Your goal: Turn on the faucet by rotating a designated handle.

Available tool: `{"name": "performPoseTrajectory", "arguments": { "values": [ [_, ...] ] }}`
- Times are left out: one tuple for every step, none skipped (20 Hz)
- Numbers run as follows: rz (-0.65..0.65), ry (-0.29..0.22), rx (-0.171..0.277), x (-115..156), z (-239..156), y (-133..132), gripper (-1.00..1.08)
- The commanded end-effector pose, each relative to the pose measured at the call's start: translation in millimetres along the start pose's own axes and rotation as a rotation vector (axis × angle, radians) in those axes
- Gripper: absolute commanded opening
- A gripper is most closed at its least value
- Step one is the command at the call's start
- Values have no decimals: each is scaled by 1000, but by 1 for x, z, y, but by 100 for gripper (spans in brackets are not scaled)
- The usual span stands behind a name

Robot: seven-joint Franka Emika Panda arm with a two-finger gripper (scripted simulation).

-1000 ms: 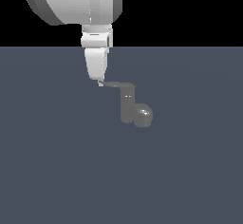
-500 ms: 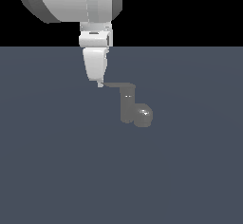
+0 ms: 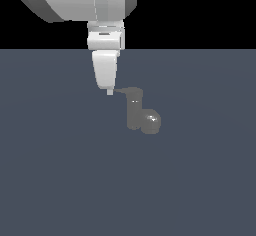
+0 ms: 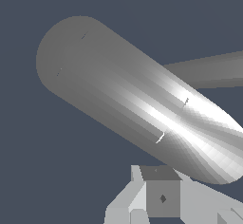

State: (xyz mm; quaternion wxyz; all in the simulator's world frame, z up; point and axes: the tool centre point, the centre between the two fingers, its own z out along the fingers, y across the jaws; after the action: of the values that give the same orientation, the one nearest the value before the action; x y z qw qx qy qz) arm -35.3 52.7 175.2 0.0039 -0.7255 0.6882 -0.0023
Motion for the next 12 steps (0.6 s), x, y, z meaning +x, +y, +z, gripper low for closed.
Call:
{"name": "performPoseTrajectory", "arguments": {
  "values": [
    [13,2,-7,12,2,10,-100],
    [13,2,-7,14,2,13,-100],
    [13,2,-7,16,2,16,-100],
    [13,2,-7,17,2,19,-100],
    [12,2,-8,19,2,21,-100],
    [12,2,-8,21,2,24,-100],
    [12,2,-8,23,2,28,-100],
    [12,2,-9,24,2,30,-100],
    [12,2,-9,24,2,30,-100],
    [1,1,-2,17,0,26,-100],
    [2,1,-2,22,0,27,-100],
    [2,1,-3,28,0,28,-100]
  ]
}}
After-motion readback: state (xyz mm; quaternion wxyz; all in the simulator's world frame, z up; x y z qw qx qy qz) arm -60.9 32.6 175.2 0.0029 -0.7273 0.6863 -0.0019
